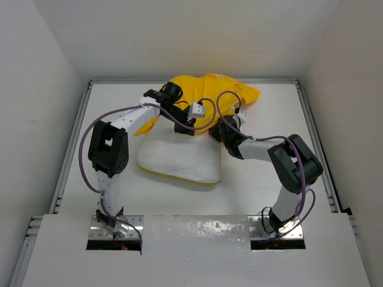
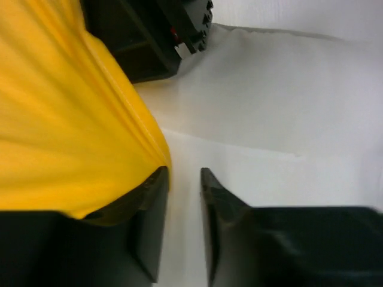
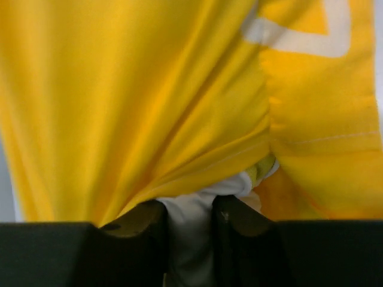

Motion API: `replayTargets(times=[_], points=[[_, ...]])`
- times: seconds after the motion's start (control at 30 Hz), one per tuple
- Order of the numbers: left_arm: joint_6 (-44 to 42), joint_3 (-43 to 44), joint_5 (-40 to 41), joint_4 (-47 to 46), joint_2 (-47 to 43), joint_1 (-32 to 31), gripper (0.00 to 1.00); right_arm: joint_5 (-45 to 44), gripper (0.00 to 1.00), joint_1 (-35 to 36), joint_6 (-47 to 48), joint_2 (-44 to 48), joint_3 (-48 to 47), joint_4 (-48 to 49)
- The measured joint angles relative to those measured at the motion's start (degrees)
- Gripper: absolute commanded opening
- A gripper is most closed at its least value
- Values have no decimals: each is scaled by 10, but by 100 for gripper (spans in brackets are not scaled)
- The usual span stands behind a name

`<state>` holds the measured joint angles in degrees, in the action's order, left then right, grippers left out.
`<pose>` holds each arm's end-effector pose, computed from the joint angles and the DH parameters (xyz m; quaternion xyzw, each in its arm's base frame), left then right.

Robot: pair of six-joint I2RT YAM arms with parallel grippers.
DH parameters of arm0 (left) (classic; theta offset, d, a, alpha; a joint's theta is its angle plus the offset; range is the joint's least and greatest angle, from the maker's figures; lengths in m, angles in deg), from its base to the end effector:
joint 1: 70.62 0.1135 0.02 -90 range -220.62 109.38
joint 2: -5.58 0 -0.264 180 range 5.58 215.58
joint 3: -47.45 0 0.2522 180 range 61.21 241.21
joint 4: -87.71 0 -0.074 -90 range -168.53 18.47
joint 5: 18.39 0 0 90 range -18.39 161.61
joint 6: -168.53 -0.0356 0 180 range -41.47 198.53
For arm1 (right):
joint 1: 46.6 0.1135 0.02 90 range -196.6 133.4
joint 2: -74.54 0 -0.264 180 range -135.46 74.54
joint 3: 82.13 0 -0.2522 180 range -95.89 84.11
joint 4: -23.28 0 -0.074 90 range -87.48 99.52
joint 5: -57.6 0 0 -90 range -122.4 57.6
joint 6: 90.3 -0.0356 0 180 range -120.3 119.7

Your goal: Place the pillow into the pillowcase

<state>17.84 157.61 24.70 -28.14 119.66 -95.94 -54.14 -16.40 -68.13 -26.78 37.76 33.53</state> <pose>0.3650 -0.2014 0.2461 0.6696 0.6070 -0.3193 0.2850 0.3120 0.1664 0.1511 0.3636 0.7789 0.2576 0.4412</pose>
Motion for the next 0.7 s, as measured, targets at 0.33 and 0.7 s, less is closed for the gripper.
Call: replayTargets(times=[0.33, 0.7], points=[[163, 83, 48, 28, -2, 56, 81, 115, 67, -32, 265, 62, -114, -171], [285, 10, 160, -76, -70, 278, 61, 93, 45, -65, 308, 116, -105, -288]])
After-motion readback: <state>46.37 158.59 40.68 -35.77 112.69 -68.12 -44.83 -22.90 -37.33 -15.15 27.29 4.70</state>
